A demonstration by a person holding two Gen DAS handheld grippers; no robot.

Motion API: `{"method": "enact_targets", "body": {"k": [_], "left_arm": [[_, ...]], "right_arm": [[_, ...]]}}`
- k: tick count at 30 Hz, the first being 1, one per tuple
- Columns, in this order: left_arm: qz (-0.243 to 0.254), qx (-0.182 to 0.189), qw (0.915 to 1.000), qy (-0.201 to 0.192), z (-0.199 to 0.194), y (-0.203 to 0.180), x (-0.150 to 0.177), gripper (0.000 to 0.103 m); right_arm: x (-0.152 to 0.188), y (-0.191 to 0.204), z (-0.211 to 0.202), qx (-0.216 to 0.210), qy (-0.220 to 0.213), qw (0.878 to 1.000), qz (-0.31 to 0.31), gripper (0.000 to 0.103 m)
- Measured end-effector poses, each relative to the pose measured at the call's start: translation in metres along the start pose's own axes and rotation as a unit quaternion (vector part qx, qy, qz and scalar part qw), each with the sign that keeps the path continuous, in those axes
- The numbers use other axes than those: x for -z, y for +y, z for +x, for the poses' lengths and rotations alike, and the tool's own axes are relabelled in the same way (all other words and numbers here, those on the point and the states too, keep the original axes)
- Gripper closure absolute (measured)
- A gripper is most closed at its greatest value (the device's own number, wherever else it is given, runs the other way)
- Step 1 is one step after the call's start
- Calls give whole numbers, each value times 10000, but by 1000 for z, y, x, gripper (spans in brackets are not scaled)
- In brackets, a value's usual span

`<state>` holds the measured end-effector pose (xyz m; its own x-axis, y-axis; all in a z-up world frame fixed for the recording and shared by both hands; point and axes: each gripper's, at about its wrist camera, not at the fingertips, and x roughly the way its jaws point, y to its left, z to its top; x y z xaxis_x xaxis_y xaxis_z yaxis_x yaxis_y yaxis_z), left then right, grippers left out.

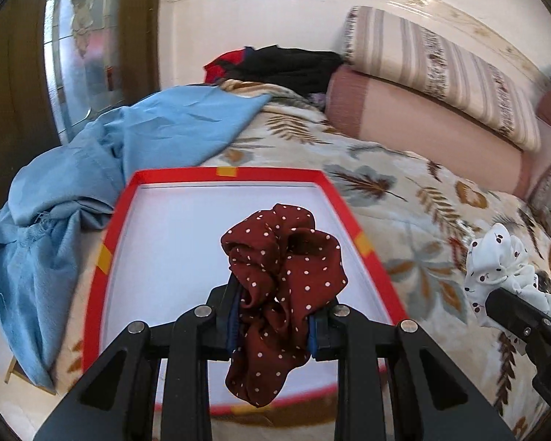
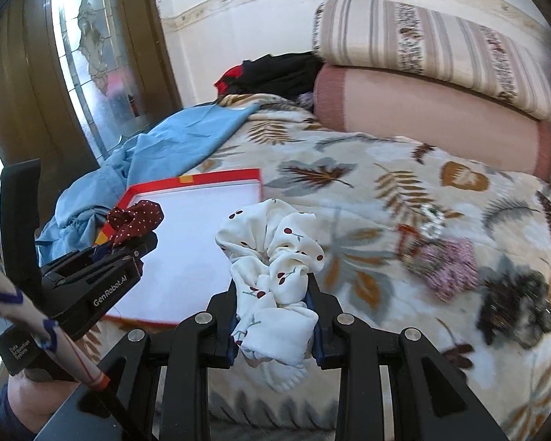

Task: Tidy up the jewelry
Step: 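Carry both held scrunchies over the red-rimmed white tray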

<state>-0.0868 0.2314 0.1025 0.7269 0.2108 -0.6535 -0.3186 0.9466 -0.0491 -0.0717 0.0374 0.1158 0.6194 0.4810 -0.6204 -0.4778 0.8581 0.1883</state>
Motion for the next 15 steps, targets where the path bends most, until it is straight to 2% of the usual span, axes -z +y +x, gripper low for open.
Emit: {"method": "enact_targets", "body": {"k": [9,15], "left_arm": [[-566,-444,9971,239,47,45,-40,78],[-954,-644,9915,611,91,72,-64,78]], "right_arm": [[-46,21,55,-371,238,9990,102,70],[-74,36,95,-578,426,9972,195,70]]}}
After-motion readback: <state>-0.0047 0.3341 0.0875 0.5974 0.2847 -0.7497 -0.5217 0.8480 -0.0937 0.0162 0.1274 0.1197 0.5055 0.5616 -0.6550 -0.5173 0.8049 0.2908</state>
